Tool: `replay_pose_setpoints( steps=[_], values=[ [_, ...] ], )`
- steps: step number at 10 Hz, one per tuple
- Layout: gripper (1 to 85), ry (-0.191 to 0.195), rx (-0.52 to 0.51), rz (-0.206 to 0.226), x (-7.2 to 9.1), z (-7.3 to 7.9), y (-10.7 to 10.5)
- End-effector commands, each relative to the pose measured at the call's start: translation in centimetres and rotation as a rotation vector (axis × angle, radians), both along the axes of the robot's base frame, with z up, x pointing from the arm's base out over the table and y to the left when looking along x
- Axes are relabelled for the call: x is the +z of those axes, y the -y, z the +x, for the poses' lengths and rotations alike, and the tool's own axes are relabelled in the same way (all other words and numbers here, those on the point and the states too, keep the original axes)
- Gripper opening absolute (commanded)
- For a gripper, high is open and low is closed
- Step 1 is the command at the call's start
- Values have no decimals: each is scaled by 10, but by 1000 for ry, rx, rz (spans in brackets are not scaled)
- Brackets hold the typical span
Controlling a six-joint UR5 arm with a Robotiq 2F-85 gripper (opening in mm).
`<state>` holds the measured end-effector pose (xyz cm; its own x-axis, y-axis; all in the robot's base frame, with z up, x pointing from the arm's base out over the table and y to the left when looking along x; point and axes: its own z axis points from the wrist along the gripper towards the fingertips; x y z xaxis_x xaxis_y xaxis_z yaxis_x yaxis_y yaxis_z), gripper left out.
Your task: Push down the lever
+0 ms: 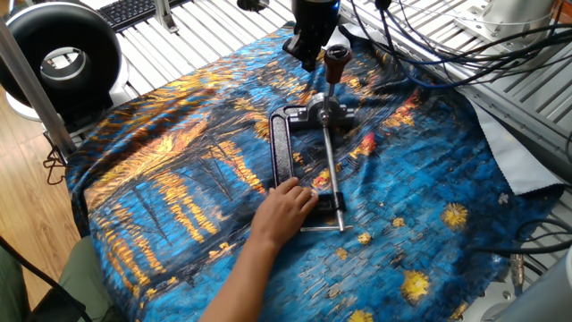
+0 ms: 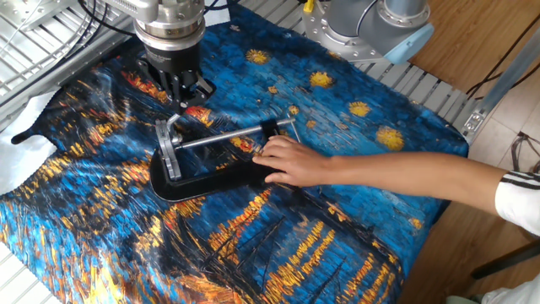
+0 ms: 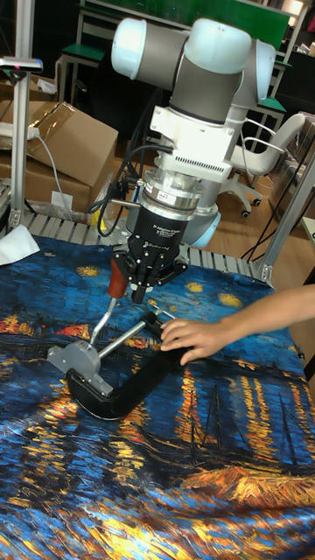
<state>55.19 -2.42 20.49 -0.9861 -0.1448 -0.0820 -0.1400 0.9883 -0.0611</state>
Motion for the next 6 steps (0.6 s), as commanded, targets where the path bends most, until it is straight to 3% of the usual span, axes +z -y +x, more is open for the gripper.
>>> replay_pose_setpoints(
  steps=[1,3,6],
  values=[
    [10,-11,-13,11,1,-3,-2],
    [10,-5,-40,17,1,-2,-3],
    [10,41,-45,17,2,10,-2]
  ],
)
